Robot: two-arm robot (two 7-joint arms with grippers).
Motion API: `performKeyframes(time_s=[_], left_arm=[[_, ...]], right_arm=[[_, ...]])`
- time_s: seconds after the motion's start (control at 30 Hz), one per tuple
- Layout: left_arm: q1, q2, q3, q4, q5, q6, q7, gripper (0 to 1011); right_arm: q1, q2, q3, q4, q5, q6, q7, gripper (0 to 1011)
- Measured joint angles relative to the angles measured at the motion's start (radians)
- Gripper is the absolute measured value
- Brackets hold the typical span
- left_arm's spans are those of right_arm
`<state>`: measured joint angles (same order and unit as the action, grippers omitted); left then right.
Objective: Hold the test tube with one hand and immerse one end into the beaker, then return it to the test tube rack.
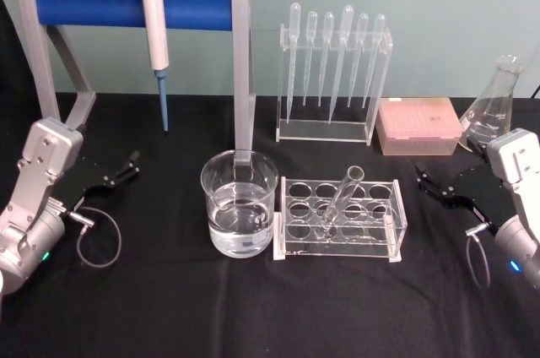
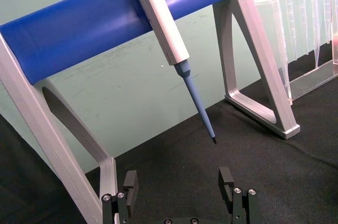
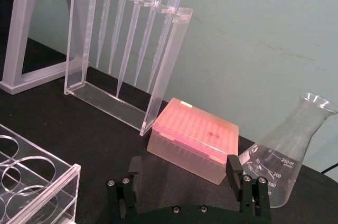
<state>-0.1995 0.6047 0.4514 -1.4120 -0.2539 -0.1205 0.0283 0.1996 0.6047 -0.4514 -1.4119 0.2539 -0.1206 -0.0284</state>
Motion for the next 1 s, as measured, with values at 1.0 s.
performKeyframes(time_s=[1.0], left_arm=[[0.000, 0.000, 0.000, 0.000, 0.000, 0.000, 0.000, 1000]], right_arm=[[0.000, 0.000, 0.000, 0.000, 0.000, 0.000, 0.000, 1002]])
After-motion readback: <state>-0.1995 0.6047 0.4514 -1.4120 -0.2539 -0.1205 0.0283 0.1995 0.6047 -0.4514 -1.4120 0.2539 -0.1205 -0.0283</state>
